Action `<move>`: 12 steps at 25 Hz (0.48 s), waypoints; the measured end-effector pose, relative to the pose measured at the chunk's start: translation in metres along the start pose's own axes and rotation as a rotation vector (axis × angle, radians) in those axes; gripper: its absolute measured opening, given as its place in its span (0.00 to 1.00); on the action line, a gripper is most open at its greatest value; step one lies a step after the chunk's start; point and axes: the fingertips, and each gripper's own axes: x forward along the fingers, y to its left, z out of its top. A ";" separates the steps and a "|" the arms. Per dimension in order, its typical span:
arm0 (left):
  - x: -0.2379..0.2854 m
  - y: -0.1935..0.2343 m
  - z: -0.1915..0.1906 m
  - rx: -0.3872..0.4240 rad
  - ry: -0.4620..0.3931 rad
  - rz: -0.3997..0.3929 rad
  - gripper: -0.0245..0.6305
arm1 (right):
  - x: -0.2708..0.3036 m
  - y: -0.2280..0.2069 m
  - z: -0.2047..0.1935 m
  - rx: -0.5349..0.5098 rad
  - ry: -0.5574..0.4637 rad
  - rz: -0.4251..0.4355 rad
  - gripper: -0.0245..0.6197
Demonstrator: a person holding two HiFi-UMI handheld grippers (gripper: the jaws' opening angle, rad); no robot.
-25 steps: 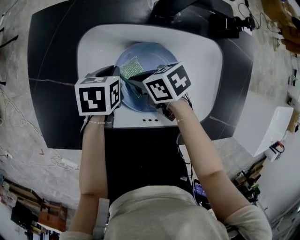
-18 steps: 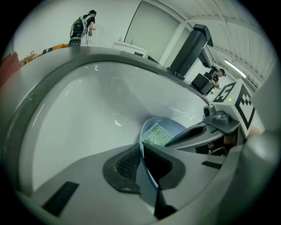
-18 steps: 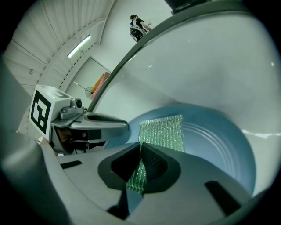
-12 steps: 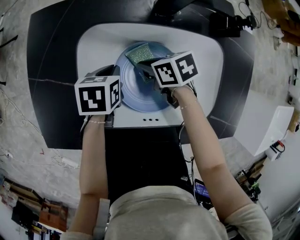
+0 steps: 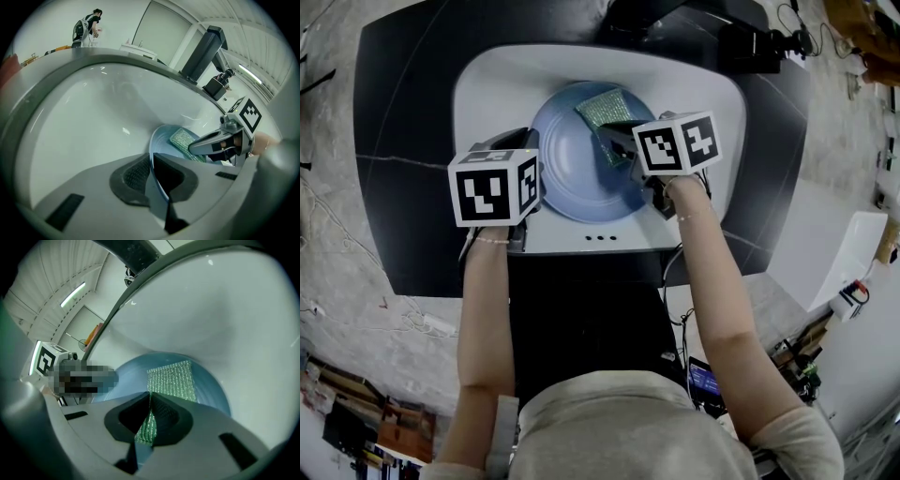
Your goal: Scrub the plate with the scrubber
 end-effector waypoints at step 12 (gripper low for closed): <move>-0.001 -0.007 0.004 0.050 -0.007 -0.002 0.09 | -0.026 -0.005 -0.037 0.016 0.072 -0.065 0.09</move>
